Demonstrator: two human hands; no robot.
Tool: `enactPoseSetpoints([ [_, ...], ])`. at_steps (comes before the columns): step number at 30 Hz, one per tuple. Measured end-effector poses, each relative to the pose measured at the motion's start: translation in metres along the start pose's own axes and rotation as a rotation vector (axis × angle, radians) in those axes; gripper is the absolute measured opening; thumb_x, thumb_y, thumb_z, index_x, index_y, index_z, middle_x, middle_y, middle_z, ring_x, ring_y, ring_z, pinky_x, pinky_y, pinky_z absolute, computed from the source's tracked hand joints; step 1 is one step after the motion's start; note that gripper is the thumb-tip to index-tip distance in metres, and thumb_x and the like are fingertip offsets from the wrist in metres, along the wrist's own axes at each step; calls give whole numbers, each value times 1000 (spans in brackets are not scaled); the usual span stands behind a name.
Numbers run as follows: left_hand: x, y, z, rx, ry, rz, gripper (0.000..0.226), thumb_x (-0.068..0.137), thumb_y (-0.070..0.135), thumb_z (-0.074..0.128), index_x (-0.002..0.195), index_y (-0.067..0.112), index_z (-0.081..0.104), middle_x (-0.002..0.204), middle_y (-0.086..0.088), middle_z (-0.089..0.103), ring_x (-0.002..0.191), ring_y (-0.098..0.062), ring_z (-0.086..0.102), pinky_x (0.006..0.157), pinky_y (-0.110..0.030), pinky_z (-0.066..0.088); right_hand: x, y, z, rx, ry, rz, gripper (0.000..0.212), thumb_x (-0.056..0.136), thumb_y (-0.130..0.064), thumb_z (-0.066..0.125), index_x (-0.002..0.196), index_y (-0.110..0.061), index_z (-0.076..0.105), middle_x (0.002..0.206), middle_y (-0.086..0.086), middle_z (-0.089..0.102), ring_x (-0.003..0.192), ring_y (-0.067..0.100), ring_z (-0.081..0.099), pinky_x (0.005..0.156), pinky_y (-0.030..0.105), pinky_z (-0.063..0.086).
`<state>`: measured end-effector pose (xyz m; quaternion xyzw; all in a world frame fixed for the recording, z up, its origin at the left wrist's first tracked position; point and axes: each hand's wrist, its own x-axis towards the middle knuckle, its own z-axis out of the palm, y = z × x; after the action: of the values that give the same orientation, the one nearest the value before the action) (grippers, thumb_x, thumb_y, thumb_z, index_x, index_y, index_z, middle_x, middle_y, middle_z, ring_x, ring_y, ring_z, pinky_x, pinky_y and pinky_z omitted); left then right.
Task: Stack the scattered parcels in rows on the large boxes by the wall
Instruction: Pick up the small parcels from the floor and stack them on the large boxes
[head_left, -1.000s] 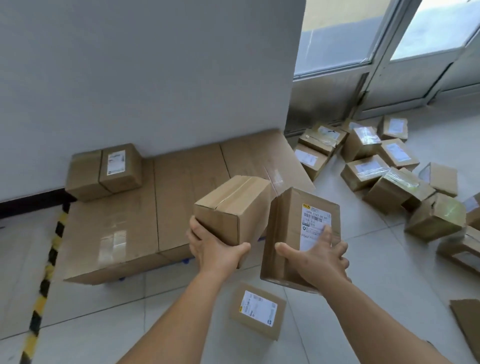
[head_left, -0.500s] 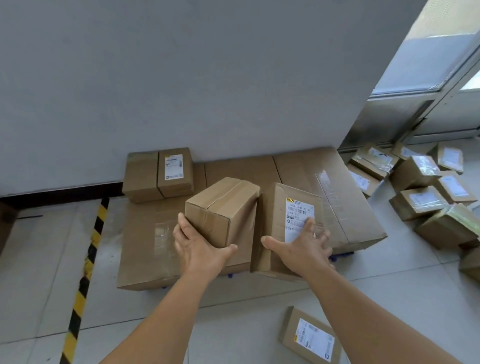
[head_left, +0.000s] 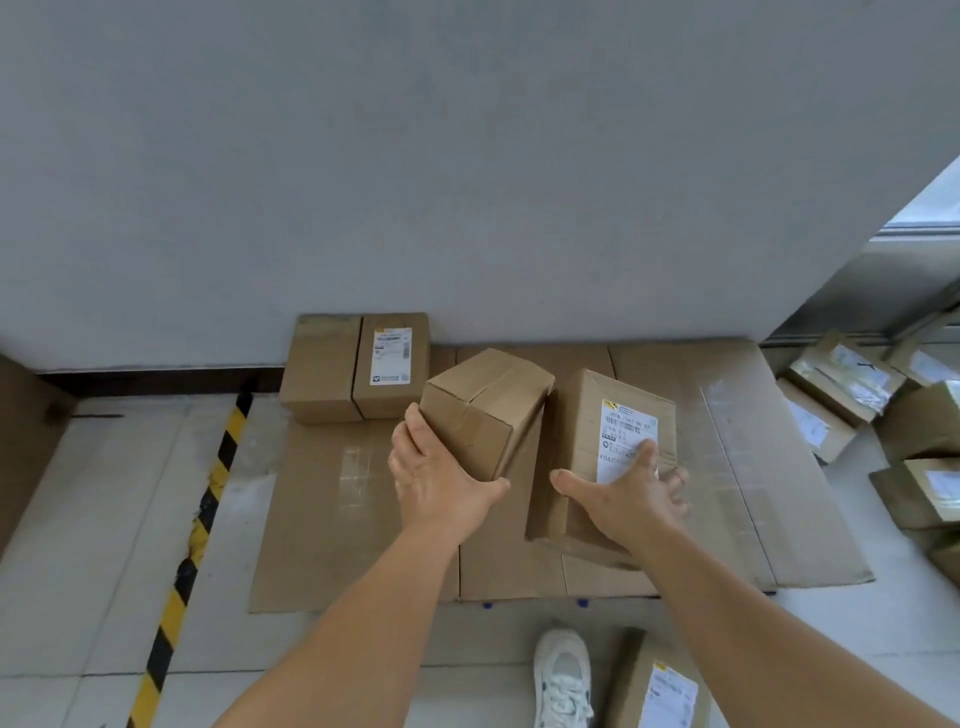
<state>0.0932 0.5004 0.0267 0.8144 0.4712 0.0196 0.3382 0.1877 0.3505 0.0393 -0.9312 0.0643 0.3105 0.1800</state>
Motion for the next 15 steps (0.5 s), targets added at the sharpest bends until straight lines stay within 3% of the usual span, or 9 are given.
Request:
enactPoseSetpoints([
  [7,89,32,47,232,15,36,135,62,51,81,147,11,-16,151,-11,5,141,-30,13,118,-38,14,111,-35,-10,-72,-54,-48,123,56,-77,68,147,-34,-4,156,13,-9,139,43,12,106,62,26],
  [12,144,37,85,514,-12,192,127,73,48,75,146,12,-23,150,-9,-1,143,-31,7,119,-43,11,180,-47,3,-177,-56,-28,124,51,-78,68,145,-34,2,149,10,4,134,38,22,102,61,32],
  [15,170,30,106,691,-55,311,119,80,35,70,143,14,-30,149,-9,-7,143,-33,1,119,-46,6,211,-53,23,-233,-70,-24,124,50,-78,69,145,-34,1,150,10,5,135,37,21,102,62,31],
])
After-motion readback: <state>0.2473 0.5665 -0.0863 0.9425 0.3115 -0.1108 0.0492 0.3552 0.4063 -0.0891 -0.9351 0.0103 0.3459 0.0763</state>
